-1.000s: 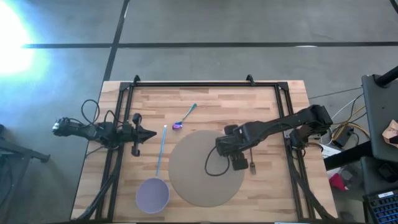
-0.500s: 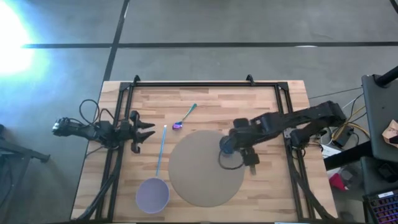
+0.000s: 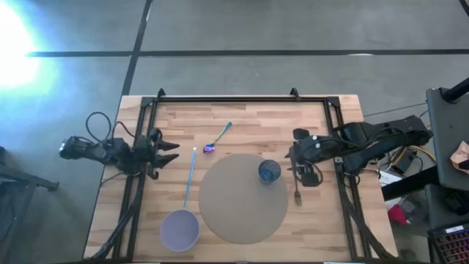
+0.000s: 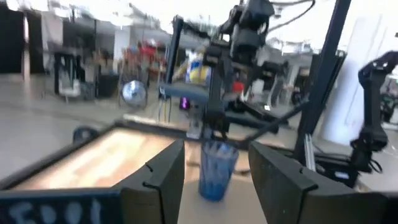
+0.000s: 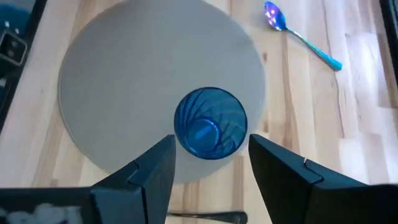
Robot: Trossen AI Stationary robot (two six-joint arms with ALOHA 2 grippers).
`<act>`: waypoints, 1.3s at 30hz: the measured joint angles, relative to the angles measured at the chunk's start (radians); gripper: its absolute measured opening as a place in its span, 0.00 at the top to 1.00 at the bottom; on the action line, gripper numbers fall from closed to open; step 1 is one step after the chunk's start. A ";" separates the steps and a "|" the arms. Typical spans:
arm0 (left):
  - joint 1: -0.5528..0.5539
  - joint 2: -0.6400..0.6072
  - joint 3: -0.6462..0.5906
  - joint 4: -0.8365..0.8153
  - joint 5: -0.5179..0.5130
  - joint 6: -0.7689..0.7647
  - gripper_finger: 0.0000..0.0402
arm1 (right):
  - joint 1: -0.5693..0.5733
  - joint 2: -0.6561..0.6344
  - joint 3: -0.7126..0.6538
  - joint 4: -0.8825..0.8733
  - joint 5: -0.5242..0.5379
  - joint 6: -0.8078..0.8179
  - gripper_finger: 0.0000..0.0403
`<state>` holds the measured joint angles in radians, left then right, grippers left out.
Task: Pick & Place Utensil
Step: Put the bowl on the mat to the bottom left of the cup
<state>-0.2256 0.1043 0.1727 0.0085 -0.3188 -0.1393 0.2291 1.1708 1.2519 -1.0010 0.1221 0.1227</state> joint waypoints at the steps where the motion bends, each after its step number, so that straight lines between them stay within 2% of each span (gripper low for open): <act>1: 0.000 0.018 0.023 -0.040 0.002 -0.023 0.57 | 0.000 -0.012 -0.014 0.006 0.009 0.016 0.50; 11: 0.000 0.264 0.338 -0.480 0.071 -0.188 0.57 | 0.000 -0.071 -0.122 0.017 0.012 0.140 0.50; 18: 0.000 0.488 0.620 -0.778 0.183 -0.196 0.57 | 0.000 -0.066 -0.191 0.053 0.012 0.140 0.50; 22: 0.000 0.593 0.740 -0.908 0.251 -0.197 0.57 | 0.000 -0.063 -0.215 0.059 0.012 0.140 0.50; 33: 0.000 0.814 0.899 -0.982 0.476 -0.268 0.57 | 0.000 -0.063 -0.229 0.074 0.013 0.140 0.50; 39: -0.027 0.926 0.973 -1.001 0.552 -0.284 0.57 | 0.000 -0.063 -0.212 0.080 0.017 0.137 0.50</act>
<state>-0.2528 1.0302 1.1453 -0.9920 0.2335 -0.4232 0.2287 1.1080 1.0402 -0.9206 0.1394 0.2599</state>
